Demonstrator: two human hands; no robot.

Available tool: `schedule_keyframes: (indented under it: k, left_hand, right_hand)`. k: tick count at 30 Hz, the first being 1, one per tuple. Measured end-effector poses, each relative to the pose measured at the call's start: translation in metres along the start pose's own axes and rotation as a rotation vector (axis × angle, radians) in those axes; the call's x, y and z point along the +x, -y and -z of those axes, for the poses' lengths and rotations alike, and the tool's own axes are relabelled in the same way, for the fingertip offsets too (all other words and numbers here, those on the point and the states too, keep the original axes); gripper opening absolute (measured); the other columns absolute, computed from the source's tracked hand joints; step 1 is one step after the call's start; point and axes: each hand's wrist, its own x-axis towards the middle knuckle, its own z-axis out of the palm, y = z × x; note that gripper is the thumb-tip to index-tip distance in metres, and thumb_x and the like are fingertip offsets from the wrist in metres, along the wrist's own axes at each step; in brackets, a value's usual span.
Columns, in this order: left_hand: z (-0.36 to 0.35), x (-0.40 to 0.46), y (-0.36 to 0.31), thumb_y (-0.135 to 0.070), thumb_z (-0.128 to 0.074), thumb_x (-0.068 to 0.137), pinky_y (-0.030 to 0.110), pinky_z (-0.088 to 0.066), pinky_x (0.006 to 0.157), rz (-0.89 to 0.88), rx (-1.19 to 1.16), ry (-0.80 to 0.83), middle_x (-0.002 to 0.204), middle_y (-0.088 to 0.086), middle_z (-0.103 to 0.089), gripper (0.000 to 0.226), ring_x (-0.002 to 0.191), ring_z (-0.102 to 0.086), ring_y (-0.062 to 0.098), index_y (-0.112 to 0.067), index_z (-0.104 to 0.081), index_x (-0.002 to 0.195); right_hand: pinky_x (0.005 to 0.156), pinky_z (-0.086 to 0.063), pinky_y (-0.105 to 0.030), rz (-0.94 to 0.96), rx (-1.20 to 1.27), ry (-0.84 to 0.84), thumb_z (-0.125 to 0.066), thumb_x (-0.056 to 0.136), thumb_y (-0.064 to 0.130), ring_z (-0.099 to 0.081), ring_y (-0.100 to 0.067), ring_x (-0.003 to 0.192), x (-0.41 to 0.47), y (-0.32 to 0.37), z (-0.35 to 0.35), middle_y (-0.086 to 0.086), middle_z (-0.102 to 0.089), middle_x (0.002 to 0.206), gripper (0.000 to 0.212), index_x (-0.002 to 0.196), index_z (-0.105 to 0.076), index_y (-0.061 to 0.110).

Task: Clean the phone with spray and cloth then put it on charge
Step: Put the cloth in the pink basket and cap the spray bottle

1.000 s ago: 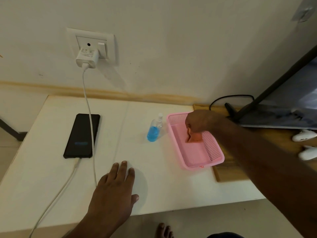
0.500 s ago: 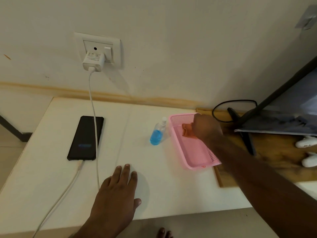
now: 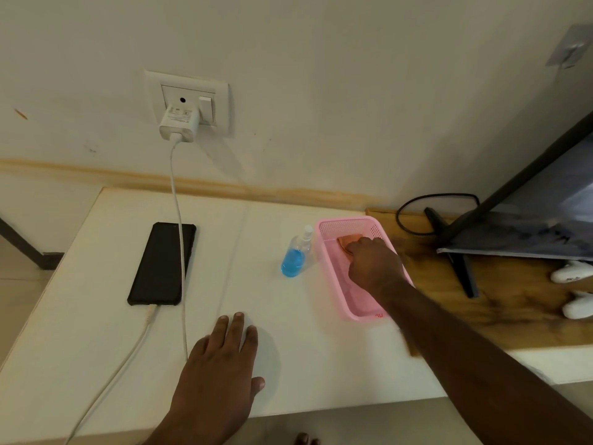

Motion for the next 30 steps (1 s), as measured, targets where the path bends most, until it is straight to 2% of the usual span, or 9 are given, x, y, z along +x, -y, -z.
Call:
schedule_keyframes:
  k: [4, 9, 12, 15, 17, 19, 22, 26, 30]
  left_hand:
    - [0.002, -0.001, 0.000, -0.064, -0.037, 0.096, 0.042, -0.012, 0.122, -0.004, 0.004, 0.005, 0.167, 0.003, 0.011, 0.079, 0.154, 0.002, 0.028, -0.026, -0.003, 0.158]
    - [0.004, -0.001, -0.001, -0.063, -0.037, 0.097, 0.042, -0.012, 0.122, -0.004, 0.004, 0.010, 0.167, 0.004, 0.010, 0.080, 0.154, 0.001, 0.028, -0.025, -0.004, 0.158]
    - [0.003, -0.001, 0.000, -0.061, -0.039, 0.098, 0.042, -0.012, 0.122, -0.007, 0.001, 0.007, 0.167, 0.004, 0.010, 0.079, 0.154, 0.003, 0.028, -0.024, -0.004, 0.158]
    - [0.003, 0.000, 0.000, -0.059, -0.040, 0.098, 0.042, -0.012, 0.122, -0.007, -0.005, 0.008, 0.168, 0.005, 0.009, 0.078, 0.154, 0.003, 0.028, -0.024, -0.005, 0.158]
    - [0.003, 0.000, 0.000, -0.060, -0.041, 0.098, 0.043, -0.013, 0.122, -0.008, -0.002, 0.008, 0.168, 0.004, 0.008, 0.078, 0.154, 0.001, 0.029, -0.024, -0.006, 0.158]
    - [0.005, 0.001, -0.001, -0.062, -0.040, 0.097, 0.044, -0.013, 0.122, -0.010, 0.007, 0.010, 0.168, 0.004, 0.006, 0.079, 0.154, -0.001, 0.029, -0.025, -0.007, 0.157]
    - [0.005, 0.000, -0.001, -0.064, -0.039, 0.096, 0.044, -0.014, 0.122, -0.012, 0.021, 0.008, 0.168, 0.004, 0.005, 0.079, 0.154, -0.003, 0.029, -0.025, -0.007, 0.157]
    - [0.006, -0.001, -0.001, -0.063, -0.039, 0.097, 0.044, -0.014, 0.122, -0.015, 0.022, 0.011, 0.168, 0.005, 0.005, 0.078, 0.154, -0.004, 0.030, -0.024, -0.008, 0.157]
    - [0.007, 0.000, -0.002, -0.062, -0.041, 0.096, 0.044, -0.014, 0.121, -0.004, 0.000, 0.006, 0.168, 0.006, 0.004, 0.078, 0.154, -0.004, 0.030, -0.025, -0.009, 0.157]
  right_hand:
    - [0.082, -0.060, -0.045, -0.039, 0.043, 0.034, -0.059, 0.086, 0.023, -0.065, -0.023, 0.095, 0.000, 0.004, -0.002, 0.002, -0.069, 0.116, 0.046, 0.132, -0.058, 0.028]
    - [0.069, -0.053, -0.030, -0.099, 0.112, 0.049, -0.051, 0.096, 0.034, -0.056, -0.014, 0.073, -0.004, 0.006, 0.006, 0.004, -0.071, 0.102, 0.028, 0.118, -0.065, 0.025]
    - [0.064, -0.052, -0.026, -0.092, 0.181, -0.234, -0.044, 0.100, 0.039, -0.060, -0.013, 0.075, -0.010, 0.004, 0.030, 0.003, -0.072, 0.097, 0.030, 0.109, -0.068, 0.023]
    - [0.059, -0.044, -0.015, 0.077, 0.634, -0.439, -0.043, 0.094, 0.063, -0.062, 0.003, 0.077, -0.026, 0.022, 0.063, 0.018, -0.066, 0.092, 0.043, 0.105, -0.068, 0.029]
    - [0.062, -0.043, -0.010, 0.188, 0.727, -0.316, -0.041, 0.081, 0.082, -0.059, 0.009, 0.084, -0.035, 0.041, 0.076, 0.026, -0.060, 0.098, 0.062, 0.116, -0.063, 0.035]
    - [0.069, -0.047, -0.015, 0.215, 0.682, -0.134, -0.050, 0.068, 0.089, -0.059, 0.006, 0.088, -0.038, 0.057, 0.077, 0.028, -0.057, 0.112, 0.078, 0.129, -0.053, 0.040]
    - [0.083, -0.050, -0.025, 0.188, 0.655, -0.029, -0.069, 0.066, 0.077, -0.058, -0.003, 0.098, -0.034, 0.071, 0.066, 0.020, -0.056, 0.127, 0.080, 0.134, -0.047, 0.041]
    - [0.084, -0.052, -0.027, 0.118, 0.718, -0.041, -0.081, 0.075, 0.046, -0.059, -0.005, 0.089, -0.028, 0.079, 0.056, 0.018, -0.058, 0.107, 0.063, 0.129, -0.052, 0.032]
    - [0.083, -0.053, -0.031, 0.107, 0.726, -0.024, -0.081, 0.077, 0.039, -0.060, -0.008, 0.084, -0.029, 0.081, 0.050, 0.014, -0.062, 0.096, 0.042, 0.112, -0.060, 0.026]
